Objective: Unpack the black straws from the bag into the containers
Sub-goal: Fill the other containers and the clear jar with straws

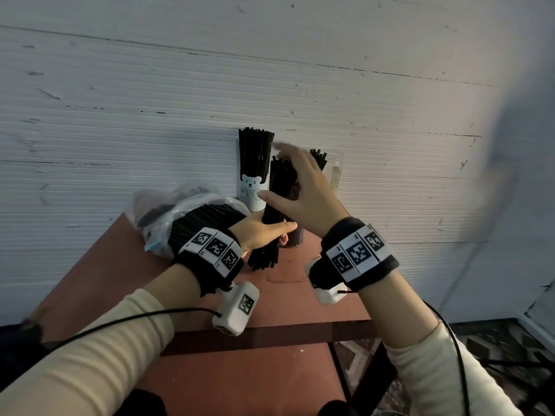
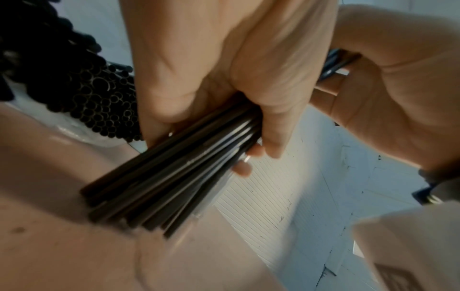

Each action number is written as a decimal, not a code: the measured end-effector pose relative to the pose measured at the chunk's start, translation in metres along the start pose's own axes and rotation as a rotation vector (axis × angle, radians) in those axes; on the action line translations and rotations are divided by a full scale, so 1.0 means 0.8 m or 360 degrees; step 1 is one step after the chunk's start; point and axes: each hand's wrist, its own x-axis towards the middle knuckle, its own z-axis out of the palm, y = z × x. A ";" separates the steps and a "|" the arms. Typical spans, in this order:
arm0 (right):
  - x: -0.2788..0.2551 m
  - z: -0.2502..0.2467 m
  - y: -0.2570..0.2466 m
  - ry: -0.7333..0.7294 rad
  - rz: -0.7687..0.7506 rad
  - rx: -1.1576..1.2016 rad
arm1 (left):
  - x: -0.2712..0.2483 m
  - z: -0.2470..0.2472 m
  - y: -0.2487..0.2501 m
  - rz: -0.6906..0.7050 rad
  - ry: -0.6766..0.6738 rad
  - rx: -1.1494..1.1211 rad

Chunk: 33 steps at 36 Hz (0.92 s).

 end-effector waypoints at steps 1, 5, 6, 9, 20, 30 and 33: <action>-0.001 -0.003 -0.002 0.0042 0.0057 0.0039 | -0.001 -0.001 0.001 0.0033 0.0002 -0.0010; -0.007 -0.020 -0.006 -0.0035 0.0272 0.0026 | -0.012 -0.008 0.021 0.0259 -0.0154 0.0026; -0.008 -0.024 -0.006 -0.0147 0.0294 -0.0002 | -0.015 -0.008 0.027 0.0324 -0.0251 0.0076; -0.016 -0.029 -0.007 -0.0517 0.0295 0.0013 | -0.016 -0.011 0.035 0.0376 -0.0470 0.0288; 0.030 -0.065 0.014 -0.0094 0.0262 0.0340 | 0.021 0.006 0.047 0.0497 0.0252 -0.0089; 0.113 -0.115 0.049 0.0326 0.0482 0.0408 | 0.081 -0.007 0.043 0.0207 0.0472 0.0032; 0.125 -0.109 0.060 0.0288 0.0532 0.0352 | 0.096 -0.011 0.036 0.0074 0.0320 -0.0016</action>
